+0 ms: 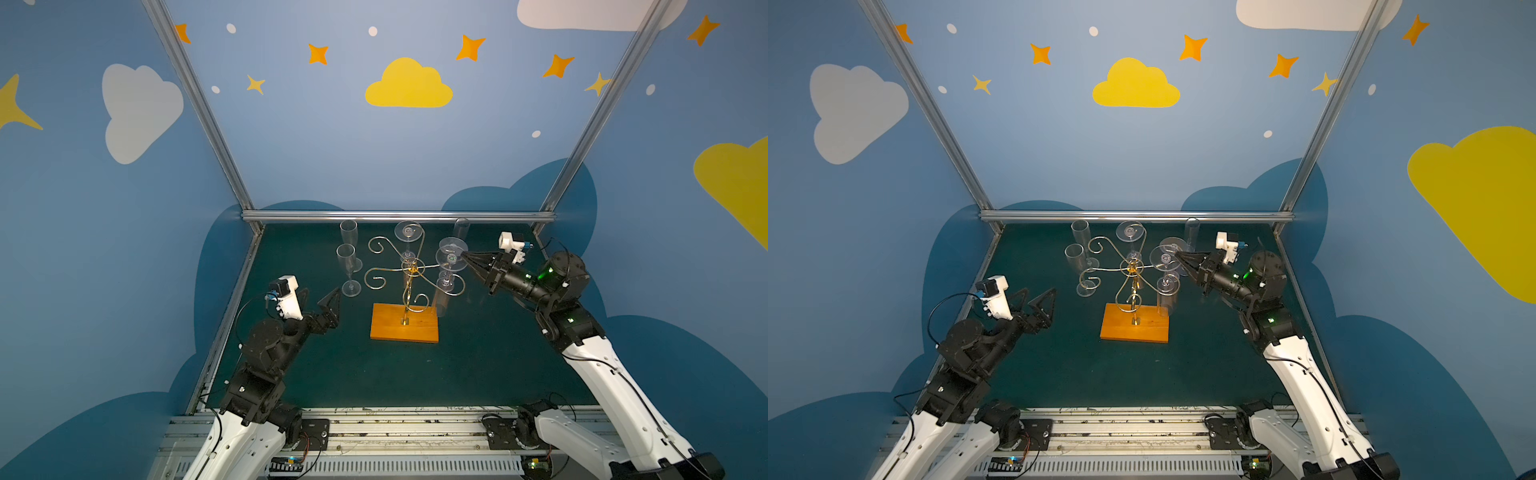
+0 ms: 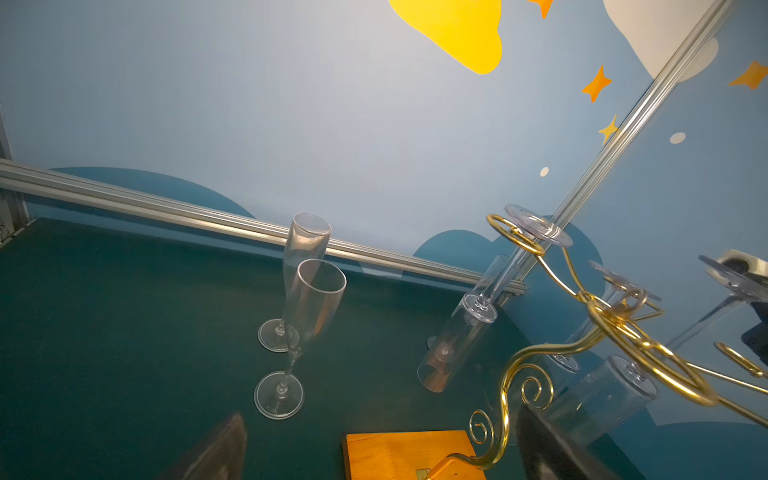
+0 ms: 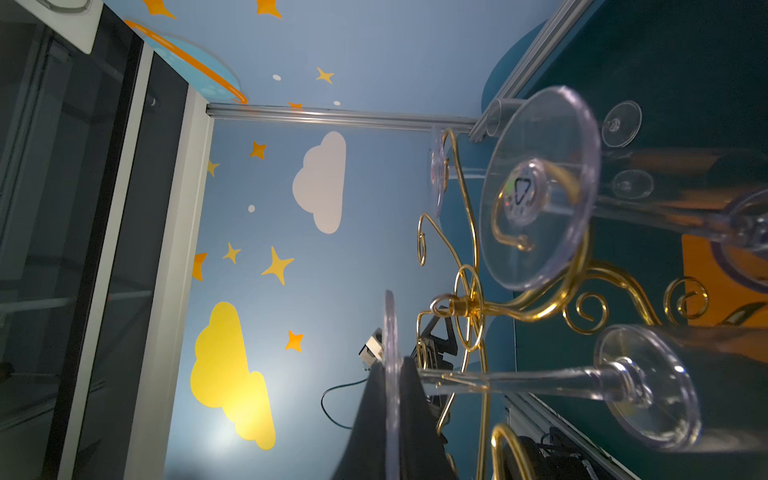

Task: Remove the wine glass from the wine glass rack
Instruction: 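Close the right gripper on the hanging flute glass stem, then pull the flute glass out of the rack toward the robot with the right gripper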

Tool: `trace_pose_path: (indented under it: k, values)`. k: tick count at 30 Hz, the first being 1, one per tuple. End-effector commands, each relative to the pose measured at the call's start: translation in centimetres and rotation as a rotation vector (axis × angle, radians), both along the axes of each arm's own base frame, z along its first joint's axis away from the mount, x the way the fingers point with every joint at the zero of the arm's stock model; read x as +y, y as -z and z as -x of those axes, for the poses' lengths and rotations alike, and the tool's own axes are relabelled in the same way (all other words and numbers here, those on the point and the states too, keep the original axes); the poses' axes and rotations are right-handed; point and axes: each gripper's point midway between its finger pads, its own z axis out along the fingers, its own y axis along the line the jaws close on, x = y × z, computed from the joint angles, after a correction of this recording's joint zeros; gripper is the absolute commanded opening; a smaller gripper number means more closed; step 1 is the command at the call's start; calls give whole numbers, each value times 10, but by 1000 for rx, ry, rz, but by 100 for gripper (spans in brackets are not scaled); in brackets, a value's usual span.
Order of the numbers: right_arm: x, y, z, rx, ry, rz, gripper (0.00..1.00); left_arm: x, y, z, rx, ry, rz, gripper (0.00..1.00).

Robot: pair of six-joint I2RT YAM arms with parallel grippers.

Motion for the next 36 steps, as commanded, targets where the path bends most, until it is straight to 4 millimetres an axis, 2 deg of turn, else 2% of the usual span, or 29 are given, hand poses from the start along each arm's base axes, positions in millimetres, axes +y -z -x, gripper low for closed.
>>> trace_pose_path:
  k: [1, 10, 16, 21, 24, 27, 30, 33, 36]
  values:
    - [-15, -24, 4, -83, 62, 4, 0, 5, -11, 5, -23, -17, -5, 99]
    - [-51, -30, 19, -164, 176, 150, 0, 10, -18, 12, -40, -25, 5, 99]
    - [-68, -55, 30, -408, 235, 439, 0, 12, -35, 20, -65, -24, 16, 99]
    - [-70, -83, 44, -713, 241, 629, 0, 14, -63, 29, -110, -16, 32, 99]
    - [-65, -96, 52, -896, 224, 704, 0, 13, -83, 35, -141, 3, 47, 99]
    - [-56, -108, 61, -1072, 206, 751, 0, 3, -104, 40, -175, 68, 58, 99]
    - [-45, -116, 71, -1235, 185, 788, 0, -15, -127, 46, -207, 175, 73, 99]
    - [-24, -121, 92, -1456, 111, 799, 0, -33, -147, 49, -226, 285, 93, 100]
    - [-3, -118, 116, -1675, 34, 783, 0, -57, -163, 55, -229, 440, 110, 99]
